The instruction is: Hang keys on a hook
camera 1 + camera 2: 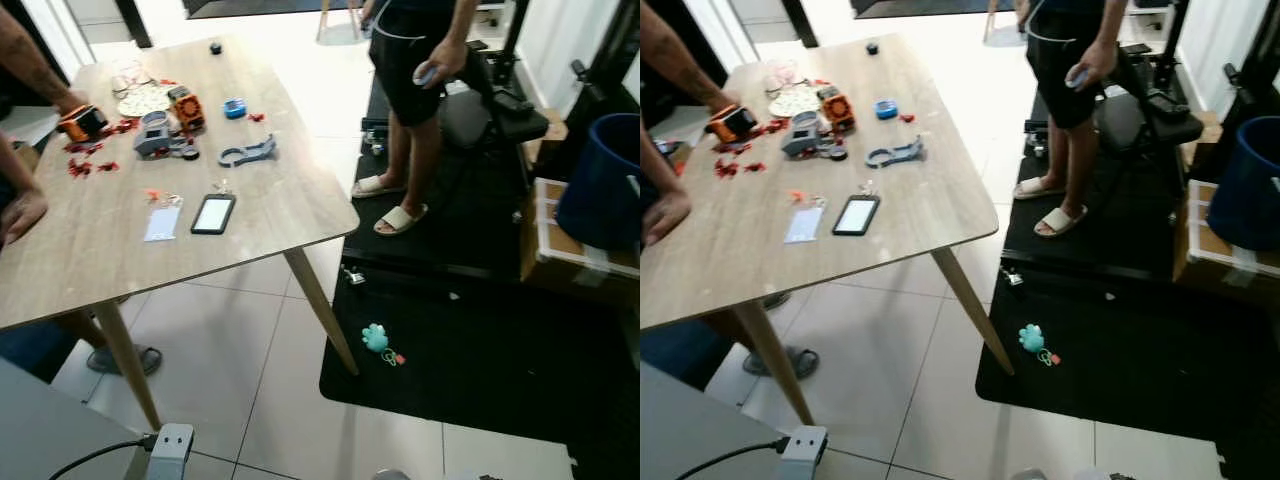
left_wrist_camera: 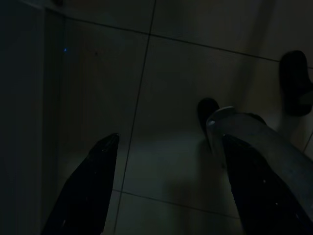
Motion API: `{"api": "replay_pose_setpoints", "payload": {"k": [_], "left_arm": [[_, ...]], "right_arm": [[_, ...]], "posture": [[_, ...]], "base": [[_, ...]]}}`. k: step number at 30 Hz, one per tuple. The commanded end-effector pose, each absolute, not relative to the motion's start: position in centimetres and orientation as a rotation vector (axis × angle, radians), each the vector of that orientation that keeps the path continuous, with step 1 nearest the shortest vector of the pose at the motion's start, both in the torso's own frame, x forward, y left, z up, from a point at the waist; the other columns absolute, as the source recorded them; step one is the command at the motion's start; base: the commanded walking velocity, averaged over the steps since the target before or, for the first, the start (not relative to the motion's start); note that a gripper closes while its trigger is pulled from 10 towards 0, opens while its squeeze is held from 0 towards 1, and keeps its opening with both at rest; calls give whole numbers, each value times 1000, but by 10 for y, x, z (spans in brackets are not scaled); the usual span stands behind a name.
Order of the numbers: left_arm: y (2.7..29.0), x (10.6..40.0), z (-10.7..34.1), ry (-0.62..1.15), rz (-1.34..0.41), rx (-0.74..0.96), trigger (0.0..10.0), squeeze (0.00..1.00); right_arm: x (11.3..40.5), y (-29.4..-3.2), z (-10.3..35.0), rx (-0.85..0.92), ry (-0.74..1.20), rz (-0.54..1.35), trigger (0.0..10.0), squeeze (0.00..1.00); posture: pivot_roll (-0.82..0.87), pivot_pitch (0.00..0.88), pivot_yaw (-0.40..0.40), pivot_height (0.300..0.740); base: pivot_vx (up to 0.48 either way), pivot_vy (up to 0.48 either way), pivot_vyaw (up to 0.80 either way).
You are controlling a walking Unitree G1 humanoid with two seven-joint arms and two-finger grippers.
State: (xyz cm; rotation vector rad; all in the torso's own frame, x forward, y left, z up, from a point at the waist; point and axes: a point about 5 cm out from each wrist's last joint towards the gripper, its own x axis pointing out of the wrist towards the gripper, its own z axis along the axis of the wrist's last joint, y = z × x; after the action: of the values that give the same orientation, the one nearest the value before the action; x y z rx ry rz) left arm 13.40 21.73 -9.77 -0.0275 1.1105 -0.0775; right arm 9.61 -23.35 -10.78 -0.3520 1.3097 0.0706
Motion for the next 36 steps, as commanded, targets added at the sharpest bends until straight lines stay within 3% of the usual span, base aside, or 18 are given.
{"api": "replay_pose_setpoints", "payload": {"k": [1,18,28,36], "left_arm": [[218,131,-99,1126,-76,-28,10000,0],[217,132,-99,1126,-87,-41,10000,0],[224,139,-94,1067,-41,-74,10000,0],[246,143,-87,1018,40,-69,10000,0]], "right_arm": [[94,-229,-109,-342,1314,81,10000,0],[95,-226,-110,-336,1314,89,10000,0],[92,-229,-110,-355,1321,78,10000,0],[92,-235,-109,-367,1319,50,10000,0]], "posture": [[-164,71,142,740],[-163,73,146,740],[-163,73,146,740],[-164,76,144,740]], "base": [[356,0,0],[383,0,0],[0,0,0],[0,0,0]]}}
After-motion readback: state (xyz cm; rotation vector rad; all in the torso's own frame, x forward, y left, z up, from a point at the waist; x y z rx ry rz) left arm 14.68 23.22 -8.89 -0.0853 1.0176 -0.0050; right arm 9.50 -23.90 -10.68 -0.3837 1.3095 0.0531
